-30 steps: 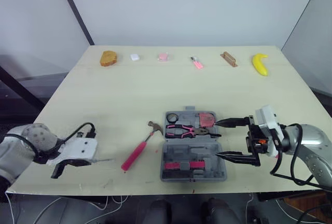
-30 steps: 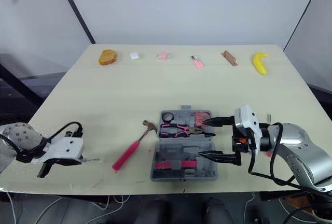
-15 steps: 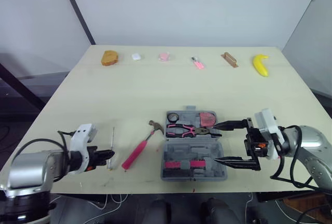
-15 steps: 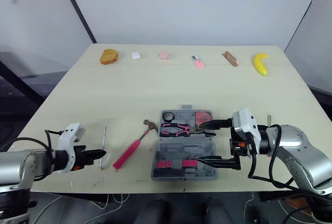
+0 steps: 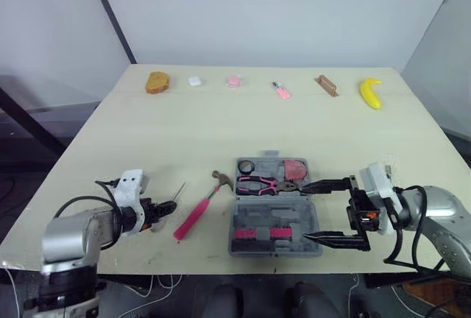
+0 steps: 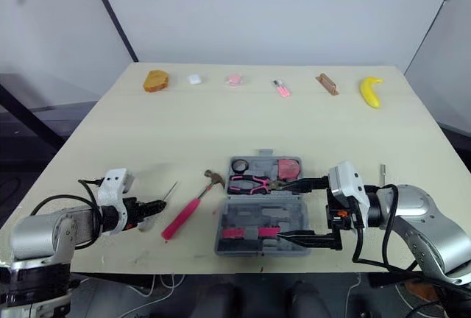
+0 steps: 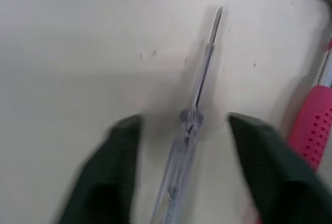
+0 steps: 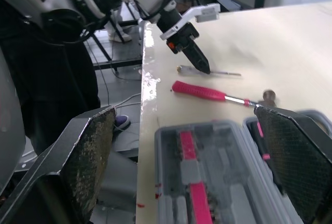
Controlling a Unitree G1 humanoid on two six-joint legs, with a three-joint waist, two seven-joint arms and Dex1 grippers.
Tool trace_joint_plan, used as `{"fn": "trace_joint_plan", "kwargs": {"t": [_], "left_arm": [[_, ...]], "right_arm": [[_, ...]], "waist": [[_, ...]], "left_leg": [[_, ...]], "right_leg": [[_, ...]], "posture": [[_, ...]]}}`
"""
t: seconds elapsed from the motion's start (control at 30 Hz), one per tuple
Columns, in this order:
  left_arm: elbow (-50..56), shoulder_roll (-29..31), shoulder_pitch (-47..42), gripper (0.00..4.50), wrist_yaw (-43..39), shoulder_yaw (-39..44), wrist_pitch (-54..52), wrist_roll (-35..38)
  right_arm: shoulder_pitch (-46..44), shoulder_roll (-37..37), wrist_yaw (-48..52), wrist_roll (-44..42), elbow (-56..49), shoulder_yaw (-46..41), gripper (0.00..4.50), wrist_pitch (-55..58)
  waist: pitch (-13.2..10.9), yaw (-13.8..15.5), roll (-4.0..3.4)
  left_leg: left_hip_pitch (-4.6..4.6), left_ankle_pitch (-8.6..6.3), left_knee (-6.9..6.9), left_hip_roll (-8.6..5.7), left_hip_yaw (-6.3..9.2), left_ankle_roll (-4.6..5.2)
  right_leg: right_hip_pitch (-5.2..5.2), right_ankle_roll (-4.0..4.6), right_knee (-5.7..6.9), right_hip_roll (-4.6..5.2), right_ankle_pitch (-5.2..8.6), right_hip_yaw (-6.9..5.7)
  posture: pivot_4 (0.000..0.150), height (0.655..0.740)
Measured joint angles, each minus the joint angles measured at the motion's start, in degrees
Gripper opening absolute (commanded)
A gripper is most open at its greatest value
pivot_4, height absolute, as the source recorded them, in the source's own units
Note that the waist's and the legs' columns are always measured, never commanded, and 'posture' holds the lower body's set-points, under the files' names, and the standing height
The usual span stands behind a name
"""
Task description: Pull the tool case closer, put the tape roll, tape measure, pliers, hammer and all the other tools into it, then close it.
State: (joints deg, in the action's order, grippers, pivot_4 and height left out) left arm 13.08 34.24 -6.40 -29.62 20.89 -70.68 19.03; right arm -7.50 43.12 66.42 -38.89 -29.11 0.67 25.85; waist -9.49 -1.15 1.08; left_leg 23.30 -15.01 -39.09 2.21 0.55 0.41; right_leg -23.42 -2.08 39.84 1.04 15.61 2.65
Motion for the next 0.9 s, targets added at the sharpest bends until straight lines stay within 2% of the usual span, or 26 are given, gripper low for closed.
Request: {"fn": "trace_joint_plan", "kwargs": {"t": [0.23, 0.53, 0.73, 0.83, 0.9], "left_arm": [[9.1, -0.6, 13.7, 3.21, -0.1, -0.2, 16.9, -1.4], [7.4, -5.7, 13.2, 3.21, 3.8, -4.0, 24.4, -2.5], [-0.1, -6.6, 8.4, 3.21, 6.3, -8.2, 28.6, -5.9], [-2.3, -6.6, 6.9, 2.54, 6.3, -8.7, 30.0, -6.5], [-3.7, -6.3, 6.6, 1.76, 6.1, -9.2, 31.3, -6.8]], "right_arm": [[-0.6, 0.4, 0.8, 0.0, 0.9, -0.7, 4.5, -0.3], [-2.3, 1.1, 2.2, 0.4, 2.7, -0.7, 4.5, -0.4], [-2.5, 1.6, 2.4, 0.3, 2.9, -0.7, 4.5, -0.2], [-2.5, 1.6, 2.0, 0.3, 2.8, -0.7, 4.5, 0.0], [-2.5, 1.7, 1.7, 0.3, 2.6, -0.8, 4.5, 0.2]], "waist": [[0.0, 0.7, 0.03], [0.0, 0.9, 0.09], [0.0, 0.7, 0.08], [0.0, 0.7, 0.03], [0.0, 0.7, 0.0]], "left_leg": [[0.02, 0.0, 0.02, -0.05, -0.01, 0.0], [0.02, -0.01, 0.01, -0.07, -0.03, 0.01], [0.02, -0.01, 0.01, -0.1, -0.04, 0.01], [0.0, 0.0, 0.01, -0.1, -0.04, 0.01], [-0.01, 0.0, 0.01, -0.09, -0.05, 0.01]], "right_leg": [[0.01, 0.0, -0.07, 0.18, 0.0, -0.06], [0.02, -0.01, -0.11, 0.02, 0.0, -0.03], [0.02, -0.01, -0.1, -0.01, 0.0, -0.03], [0.03, -0.01, -0.09, 0.0, 0.0, -0.02], [0.03, -0.01, -0.09, 0.0, 0.0, -0.01]], "posture": [[0.15, 0.74], [0.15, 0.74], [0.15, 0.74], [0.15, 0.74], [0.15, 0.74]]}}
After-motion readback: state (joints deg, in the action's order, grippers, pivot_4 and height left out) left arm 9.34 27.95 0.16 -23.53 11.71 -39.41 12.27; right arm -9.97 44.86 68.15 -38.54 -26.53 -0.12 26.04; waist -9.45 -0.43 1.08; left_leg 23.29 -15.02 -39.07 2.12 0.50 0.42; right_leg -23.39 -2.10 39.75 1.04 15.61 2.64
